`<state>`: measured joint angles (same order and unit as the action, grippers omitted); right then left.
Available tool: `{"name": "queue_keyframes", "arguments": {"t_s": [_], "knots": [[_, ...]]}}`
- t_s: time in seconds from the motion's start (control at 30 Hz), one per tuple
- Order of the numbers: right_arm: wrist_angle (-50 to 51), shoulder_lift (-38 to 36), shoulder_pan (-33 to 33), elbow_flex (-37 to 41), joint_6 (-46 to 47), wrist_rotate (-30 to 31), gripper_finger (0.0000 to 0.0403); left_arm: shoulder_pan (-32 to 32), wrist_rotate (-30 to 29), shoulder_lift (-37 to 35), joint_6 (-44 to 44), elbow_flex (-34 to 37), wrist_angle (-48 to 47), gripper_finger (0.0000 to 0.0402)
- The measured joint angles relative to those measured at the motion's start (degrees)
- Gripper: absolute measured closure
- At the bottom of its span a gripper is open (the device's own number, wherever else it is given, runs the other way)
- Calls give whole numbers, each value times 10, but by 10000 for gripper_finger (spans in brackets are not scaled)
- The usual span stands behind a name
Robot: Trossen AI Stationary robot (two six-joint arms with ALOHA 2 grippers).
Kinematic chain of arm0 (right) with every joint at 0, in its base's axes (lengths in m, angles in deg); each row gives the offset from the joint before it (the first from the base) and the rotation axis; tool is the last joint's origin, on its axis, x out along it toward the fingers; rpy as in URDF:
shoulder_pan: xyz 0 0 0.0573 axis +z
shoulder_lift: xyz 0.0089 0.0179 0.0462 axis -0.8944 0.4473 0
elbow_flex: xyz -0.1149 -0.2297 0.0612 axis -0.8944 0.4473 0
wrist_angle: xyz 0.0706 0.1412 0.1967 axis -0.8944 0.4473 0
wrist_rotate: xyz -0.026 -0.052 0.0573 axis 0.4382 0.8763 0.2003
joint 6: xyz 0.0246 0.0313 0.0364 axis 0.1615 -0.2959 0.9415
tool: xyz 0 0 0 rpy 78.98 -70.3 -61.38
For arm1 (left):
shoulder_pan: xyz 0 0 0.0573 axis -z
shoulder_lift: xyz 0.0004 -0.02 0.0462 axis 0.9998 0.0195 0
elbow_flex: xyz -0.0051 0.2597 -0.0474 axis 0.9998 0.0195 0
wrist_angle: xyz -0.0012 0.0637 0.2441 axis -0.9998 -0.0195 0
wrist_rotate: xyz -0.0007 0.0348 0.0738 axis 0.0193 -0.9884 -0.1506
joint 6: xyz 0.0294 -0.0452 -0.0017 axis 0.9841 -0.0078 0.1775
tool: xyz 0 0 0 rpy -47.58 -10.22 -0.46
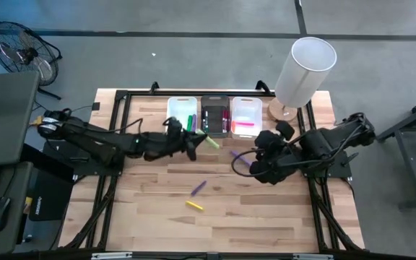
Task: Pick & Place Markers
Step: Put the light green highlighter pen into the left white bin
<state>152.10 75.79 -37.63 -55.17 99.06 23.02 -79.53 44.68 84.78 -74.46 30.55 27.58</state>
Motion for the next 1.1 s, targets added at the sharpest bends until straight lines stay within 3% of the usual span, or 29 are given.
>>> {"name": "queue_keyframes", "arguments": {"t_s": [0.17,0.3,0.6,0.83,1.1], "knots": [[0,20,1,0,13,2,285,-83,50,0,-58,-2,-103,338],[0,43,1,0,15,3,285,-158,109,0,-64,-39,-245,338],[1,83,-17,1,52,33,285,-323,217,0,20,-157,-497,338],[0,91,-48,1,65,27,284,-422,302,1,62,-159,-539,338],[-5,91,-68,1,67,28,284,-473,412,54,90,-158,-533,333]]}}
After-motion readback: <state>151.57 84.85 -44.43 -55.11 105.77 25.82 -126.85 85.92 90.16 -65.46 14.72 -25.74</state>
